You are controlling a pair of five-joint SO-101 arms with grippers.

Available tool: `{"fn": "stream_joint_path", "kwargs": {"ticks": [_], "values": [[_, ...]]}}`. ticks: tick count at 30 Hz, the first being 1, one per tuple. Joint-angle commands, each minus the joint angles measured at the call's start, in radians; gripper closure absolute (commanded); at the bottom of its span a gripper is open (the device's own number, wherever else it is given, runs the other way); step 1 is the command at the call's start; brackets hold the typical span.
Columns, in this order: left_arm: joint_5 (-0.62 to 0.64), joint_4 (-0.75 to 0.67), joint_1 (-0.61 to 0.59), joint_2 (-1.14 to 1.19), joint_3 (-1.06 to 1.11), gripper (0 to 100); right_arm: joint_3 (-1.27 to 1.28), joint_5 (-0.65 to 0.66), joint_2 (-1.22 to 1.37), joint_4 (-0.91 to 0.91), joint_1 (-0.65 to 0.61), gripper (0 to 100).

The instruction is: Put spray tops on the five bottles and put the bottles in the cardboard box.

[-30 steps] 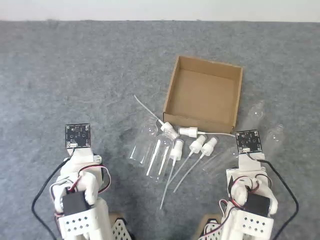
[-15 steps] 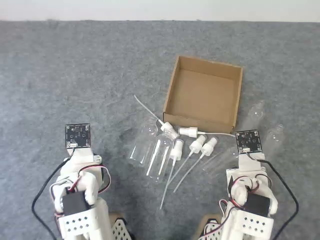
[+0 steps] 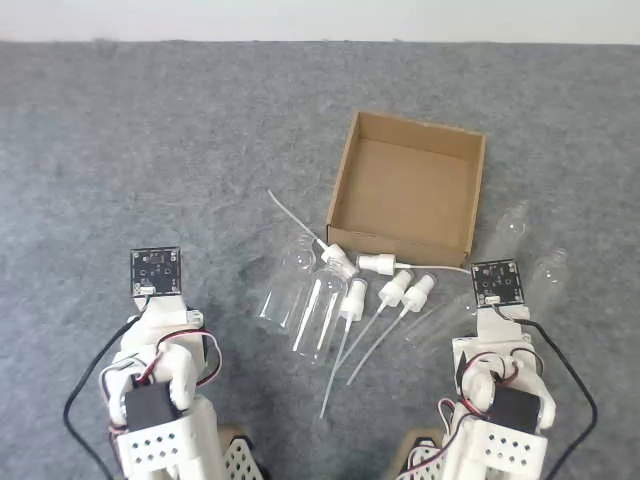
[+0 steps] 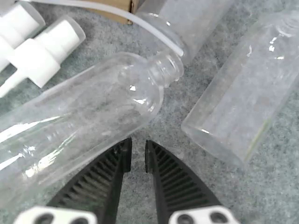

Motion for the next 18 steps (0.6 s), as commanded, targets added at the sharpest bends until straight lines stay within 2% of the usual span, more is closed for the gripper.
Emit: {"fn": "stream_joint_path", "kwargs": {"ticks": [1, 11, 18], "values": [[0.0, 0.002, 0.0, -0.021, -0.013, 99, 0.02, 0.009, -0.024, 0.005, 0.005, 97.9], [-0.003, -0.002, 0.003, -0.021, -0.013, 99, 0.02, 0.008, -0.022, 0.005, 0.005, 98.0], [-0.006, -0.057, 0.028, -0.023, -0.013, 99, 0.02, 0.014, -0.022, 0.001, 0.004, 97.8]]}}
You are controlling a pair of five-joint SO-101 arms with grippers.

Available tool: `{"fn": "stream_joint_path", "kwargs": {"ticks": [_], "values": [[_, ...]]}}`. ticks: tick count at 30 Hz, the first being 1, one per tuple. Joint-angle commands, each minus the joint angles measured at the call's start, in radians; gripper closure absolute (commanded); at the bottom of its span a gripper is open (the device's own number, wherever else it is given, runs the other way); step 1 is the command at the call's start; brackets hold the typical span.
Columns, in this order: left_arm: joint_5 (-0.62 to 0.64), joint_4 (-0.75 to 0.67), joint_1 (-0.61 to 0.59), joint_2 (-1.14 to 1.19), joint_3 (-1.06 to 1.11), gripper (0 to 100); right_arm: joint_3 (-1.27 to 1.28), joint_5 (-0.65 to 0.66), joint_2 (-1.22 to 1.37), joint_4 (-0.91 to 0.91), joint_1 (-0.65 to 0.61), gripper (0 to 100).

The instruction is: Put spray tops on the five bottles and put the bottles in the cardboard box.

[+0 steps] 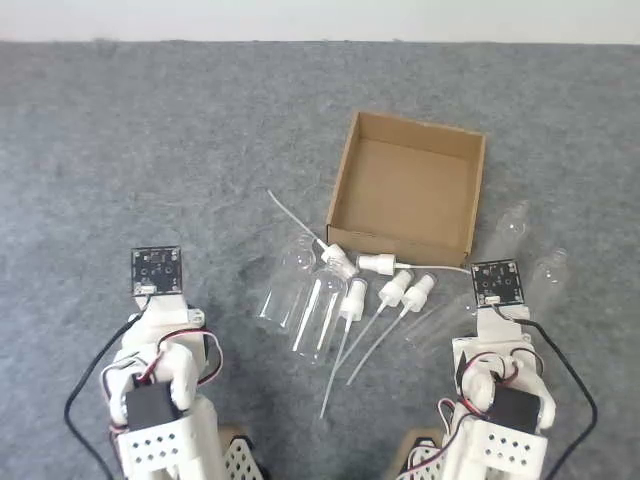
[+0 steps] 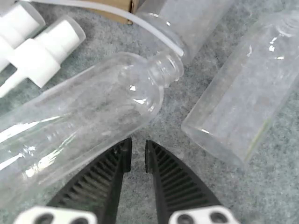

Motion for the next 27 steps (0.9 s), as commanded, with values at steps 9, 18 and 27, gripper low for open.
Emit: {"fn": "stream_joint_path", "kwargs": {"ticks": [9, 18, 27], "values": [[-0.006, -0.008, 0.006, -0.023, -0.013, 99, 0.014, 0.014, -0.022, -0.186, 0.01, 97.7], [-0.006, -0.008, 0.006, -0.023, -0.013, 99, -0.176, 0.012, -0.022, -0.286, 0.013, 97.7], [-0.006, -0.008, 0.006, -0.023, -0.013, 99, -0.422, -0.025, -0.016, -0.16, 0.027, 91.1]]}}
